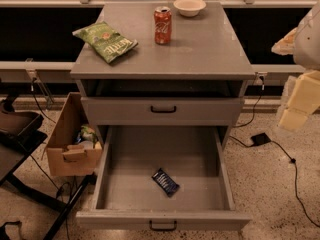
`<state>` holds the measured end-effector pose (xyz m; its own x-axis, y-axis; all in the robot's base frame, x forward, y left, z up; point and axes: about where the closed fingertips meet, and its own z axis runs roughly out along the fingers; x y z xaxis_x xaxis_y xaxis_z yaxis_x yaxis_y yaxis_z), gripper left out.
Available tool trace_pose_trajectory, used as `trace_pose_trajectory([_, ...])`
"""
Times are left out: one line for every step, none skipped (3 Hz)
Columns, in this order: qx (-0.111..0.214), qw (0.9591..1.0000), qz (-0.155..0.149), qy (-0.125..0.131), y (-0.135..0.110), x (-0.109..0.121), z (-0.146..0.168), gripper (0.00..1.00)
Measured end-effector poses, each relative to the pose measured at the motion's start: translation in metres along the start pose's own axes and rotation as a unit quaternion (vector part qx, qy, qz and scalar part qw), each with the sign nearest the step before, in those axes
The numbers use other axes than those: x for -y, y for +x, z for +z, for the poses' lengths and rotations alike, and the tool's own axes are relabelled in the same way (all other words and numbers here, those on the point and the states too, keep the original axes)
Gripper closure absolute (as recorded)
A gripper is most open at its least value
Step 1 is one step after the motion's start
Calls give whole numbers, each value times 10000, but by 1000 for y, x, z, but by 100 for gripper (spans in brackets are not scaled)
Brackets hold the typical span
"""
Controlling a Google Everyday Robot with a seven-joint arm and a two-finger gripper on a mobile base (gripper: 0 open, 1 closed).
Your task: Pick rxbar blueberry from middle drawer and place on counter
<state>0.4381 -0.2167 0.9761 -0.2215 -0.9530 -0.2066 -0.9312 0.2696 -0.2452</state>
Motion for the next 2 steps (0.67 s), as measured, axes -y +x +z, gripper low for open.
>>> trace_pose_trajectory([0,10000,0,0,0,0,0,0])
trace_pose_trajectory([151,9999,-10,-62,-6,3,18,0])
